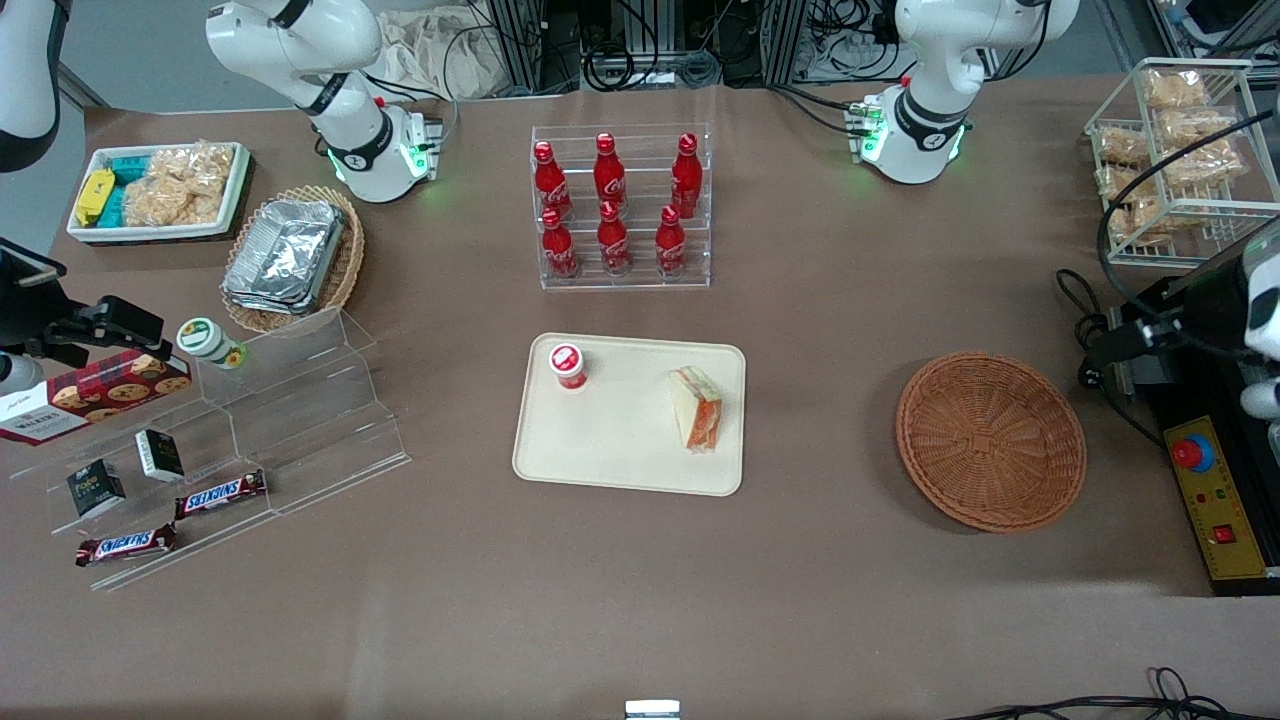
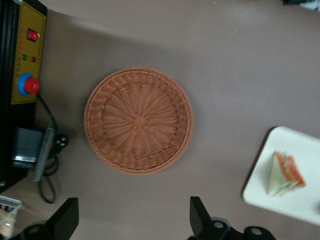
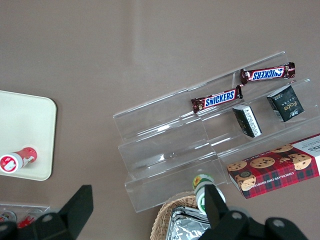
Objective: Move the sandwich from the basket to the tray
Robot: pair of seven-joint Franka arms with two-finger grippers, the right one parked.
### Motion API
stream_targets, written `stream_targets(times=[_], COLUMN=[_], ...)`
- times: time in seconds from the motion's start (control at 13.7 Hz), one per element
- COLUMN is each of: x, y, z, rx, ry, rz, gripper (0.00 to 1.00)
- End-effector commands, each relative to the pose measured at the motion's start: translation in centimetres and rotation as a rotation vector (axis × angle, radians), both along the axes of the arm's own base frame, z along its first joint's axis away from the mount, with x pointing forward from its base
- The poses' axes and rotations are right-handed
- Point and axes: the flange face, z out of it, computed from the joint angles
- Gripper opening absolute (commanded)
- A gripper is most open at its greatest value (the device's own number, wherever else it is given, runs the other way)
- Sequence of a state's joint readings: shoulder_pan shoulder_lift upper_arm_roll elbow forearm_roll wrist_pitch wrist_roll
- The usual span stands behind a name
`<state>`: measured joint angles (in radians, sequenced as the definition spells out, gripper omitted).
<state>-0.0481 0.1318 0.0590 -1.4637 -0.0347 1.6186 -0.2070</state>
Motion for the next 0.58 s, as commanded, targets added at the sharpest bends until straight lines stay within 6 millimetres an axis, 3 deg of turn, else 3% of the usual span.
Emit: stream_targets(times=[0.0, 0.29, 0.51], x=[-4.3, -7.8, -7.5], y=[1.6, 2.3, 2.1], z=[0.7, -0.2, -0.5], rx=[-0.004, -0.001, 0.013], ry=[-0.005, -0.074, -0.063], rz=[-0.046, -0.048, -0.062], gripper=[1.00, 1.00, 1.00])
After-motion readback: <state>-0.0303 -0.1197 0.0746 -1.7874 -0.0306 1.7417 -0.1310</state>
